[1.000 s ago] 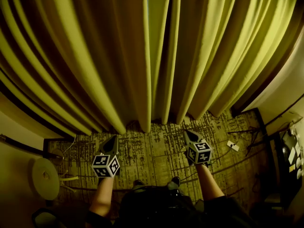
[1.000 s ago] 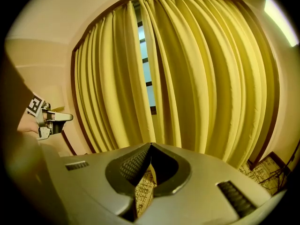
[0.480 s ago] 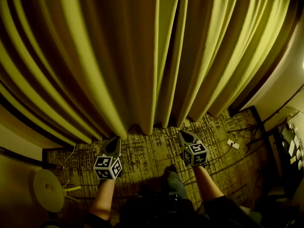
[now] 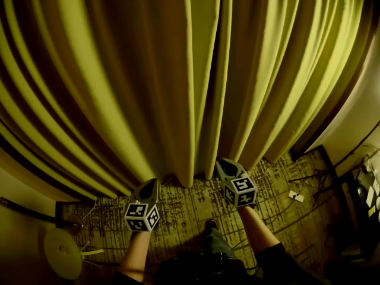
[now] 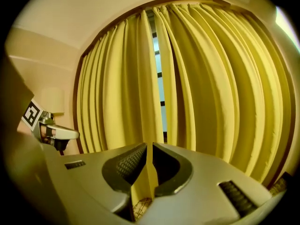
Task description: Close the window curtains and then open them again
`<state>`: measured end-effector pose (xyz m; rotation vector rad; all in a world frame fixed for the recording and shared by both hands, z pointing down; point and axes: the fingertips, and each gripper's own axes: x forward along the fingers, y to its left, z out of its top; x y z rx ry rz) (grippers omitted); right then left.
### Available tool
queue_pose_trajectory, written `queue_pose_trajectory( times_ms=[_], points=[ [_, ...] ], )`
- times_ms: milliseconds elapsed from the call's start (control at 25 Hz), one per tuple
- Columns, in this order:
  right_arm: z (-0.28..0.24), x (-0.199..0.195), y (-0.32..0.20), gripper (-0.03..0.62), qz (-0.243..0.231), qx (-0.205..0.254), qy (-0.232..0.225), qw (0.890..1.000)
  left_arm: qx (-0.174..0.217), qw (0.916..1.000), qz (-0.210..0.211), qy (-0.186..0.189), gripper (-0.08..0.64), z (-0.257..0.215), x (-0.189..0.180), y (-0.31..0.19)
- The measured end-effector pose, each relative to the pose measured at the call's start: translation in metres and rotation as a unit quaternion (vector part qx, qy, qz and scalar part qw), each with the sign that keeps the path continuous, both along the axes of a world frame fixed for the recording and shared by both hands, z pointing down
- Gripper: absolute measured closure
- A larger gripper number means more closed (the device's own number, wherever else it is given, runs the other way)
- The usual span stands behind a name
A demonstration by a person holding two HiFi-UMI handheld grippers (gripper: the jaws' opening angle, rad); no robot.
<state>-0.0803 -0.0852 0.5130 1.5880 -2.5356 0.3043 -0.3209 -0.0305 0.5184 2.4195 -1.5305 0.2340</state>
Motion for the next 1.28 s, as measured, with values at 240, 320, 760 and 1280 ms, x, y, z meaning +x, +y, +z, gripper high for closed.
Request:
queue_pose_trajectory(
  times_ms=[240, 320, 760, 1280],
  points=[
    [-0.126, -0.016, -0.092, 0.521, -0.031, 0.126, -0.016, 0.991, 0.010, 0.9999, 0.004, 0.010, 0.560, -0.022, 0.036, -0.067],
    [-0.172, -0.025, -0.114, 0.483, -0.048, 0.169, -0.018, 0.984, 0.018, 0.9998, 0.003, 0.012, 0.560, -0.033, 0.049, -0.090],
    [-0.378, -0.085, -0.194, 0.150, -0.164, 0.344, 0.000, 0.925, 0.071, 0.9969, -0.034, 0.005, 0.560, -0.101, 0.098, -0.189],
    [-0.453, -0.174, -0.292, 0.112, -0.097, 0.347, 0.073, 0.930, 0.145, 0.9887, -0.018, 0.032, 0.560, -0.194, 0.053, -0.272]
  ],
)
